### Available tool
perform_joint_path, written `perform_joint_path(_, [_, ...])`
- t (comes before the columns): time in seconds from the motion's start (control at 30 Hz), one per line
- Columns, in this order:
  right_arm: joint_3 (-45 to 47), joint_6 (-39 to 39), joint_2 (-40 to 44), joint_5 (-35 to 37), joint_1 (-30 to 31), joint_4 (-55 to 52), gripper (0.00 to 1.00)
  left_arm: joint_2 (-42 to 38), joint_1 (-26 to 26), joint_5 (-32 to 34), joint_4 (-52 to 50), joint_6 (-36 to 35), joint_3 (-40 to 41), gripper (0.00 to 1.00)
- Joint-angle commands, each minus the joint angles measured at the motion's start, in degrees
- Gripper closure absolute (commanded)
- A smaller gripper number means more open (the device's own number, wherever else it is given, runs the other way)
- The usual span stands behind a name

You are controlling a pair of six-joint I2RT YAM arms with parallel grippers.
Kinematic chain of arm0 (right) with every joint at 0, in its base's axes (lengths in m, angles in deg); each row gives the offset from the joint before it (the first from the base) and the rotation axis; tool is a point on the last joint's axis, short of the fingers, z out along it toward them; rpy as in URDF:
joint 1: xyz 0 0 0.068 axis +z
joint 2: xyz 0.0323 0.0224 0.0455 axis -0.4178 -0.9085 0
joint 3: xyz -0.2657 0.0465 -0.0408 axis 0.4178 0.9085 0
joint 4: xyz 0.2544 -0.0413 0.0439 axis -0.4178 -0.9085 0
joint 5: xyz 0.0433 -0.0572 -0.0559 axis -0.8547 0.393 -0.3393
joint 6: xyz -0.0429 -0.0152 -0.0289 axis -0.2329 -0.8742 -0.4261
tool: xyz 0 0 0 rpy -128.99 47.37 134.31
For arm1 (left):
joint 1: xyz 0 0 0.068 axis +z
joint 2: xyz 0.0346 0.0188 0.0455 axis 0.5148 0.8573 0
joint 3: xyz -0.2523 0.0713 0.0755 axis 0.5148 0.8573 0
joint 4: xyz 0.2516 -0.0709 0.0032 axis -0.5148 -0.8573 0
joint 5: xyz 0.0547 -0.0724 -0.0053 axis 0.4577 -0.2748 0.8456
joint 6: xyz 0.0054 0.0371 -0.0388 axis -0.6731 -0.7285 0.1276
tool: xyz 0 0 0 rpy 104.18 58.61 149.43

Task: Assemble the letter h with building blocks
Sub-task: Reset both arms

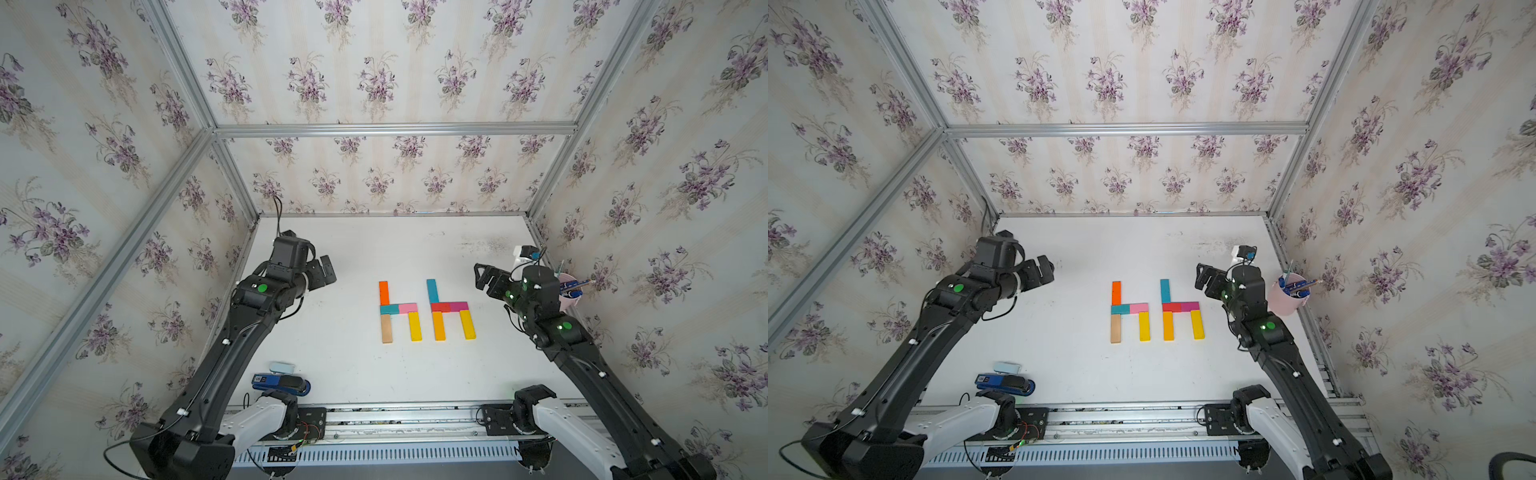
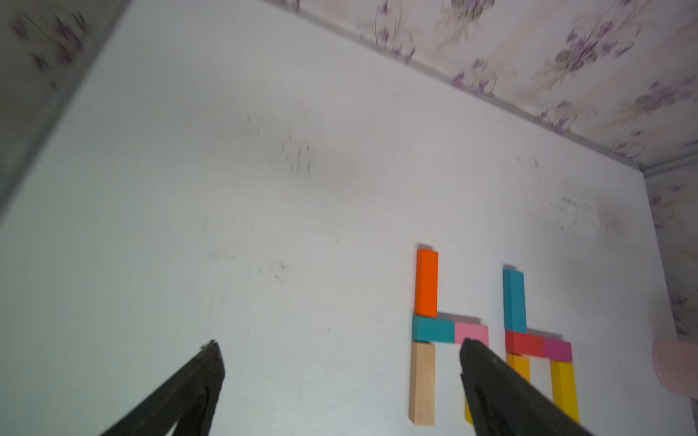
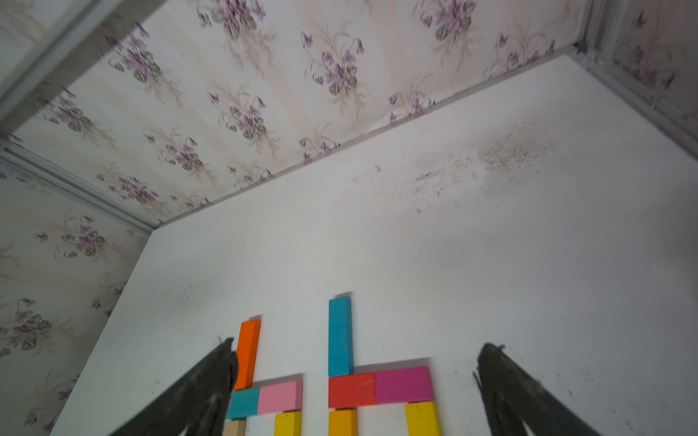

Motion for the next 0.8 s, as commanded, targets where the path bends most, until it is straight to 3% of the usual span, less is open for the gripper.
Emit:
perform_joint_path(0.0, [10.2, -7.2, 5.4, 12.9, 0.0, 25.5, 0.0, -2.3, 0.3, 21.1, 15.4, -15.2, 4.4, 0.0])
perform_joint_path(0.07, [11.7, -8.3, 3.4, 22.2, -0.3, 26.8, 0.0, -2.0, 1.3, 25.8, 25.6, -20.0, 10.2, 0.0])
perform_joint_path(0.13, [11.4, -12.3, -1.2, 28.5, -1.1, 25.2, 0.0, 0.4, 3.2, 26.7, 29.5, -20.9, 13.9, 0.0])
perform_joint_path(0.2, [12.8, -12.3, -6.1, 36.4, -3.0, 26.0, 0.0, 3.6, 5.8, 25.9, 32.2, -17.7, 17.7, 0.0])
perform_joint_path(0.33, [19.0, -14.1, -13.2, 42.0, -8.0, 33.4, 0.0, 9.5, 11.8, 21.3, 42.1, -10.8, 28.5, 0.0])
perform_joint_path(0.43, [22.7, -16.5, -18.2, 37.4, -9.7, 40.5, 0.0, 13.6, 12.9, 20.9, 51.4, -12.5, 34.7, 0.0])
perform_joint_path(0.47, [21.8, -17.5, -18.8, 31.0, -10.2, 39.8, 0.0, 15.0, 13.0, 19.5, 55.2, -14.7, 35.9, 0.0])
perform_joint_path(0.57, [27.0, -20.2, -22.3, 14.3, -12.4, 60.5, 0.0, 17.4, 15.1, 9.7, 59.3, -16.2, 35.1, 0.0])
perform_joint_path(0.7, [31.1, -14.0, -35.9, 8.0, -16.6, 86.3, 0.0, 19.1, 16.5, 2.3, 73.0, -17.3, 39.4, 0.0])
perform_joint_path(0.73, [31.7, -15.1, -41.0, 6.1, -17.0, 94.5, 0.0, 18.8, 16.4, 0.3, 69.7, -17.5, 38.4, 0.0])
perform_joint_path(0.77, [32.0, -17.9, -44.6, -1.7, -17.1, 98.0, 0.0, 19.9, 16.0, -1.5, 71.9, -19.3, 38.6, 0.0])
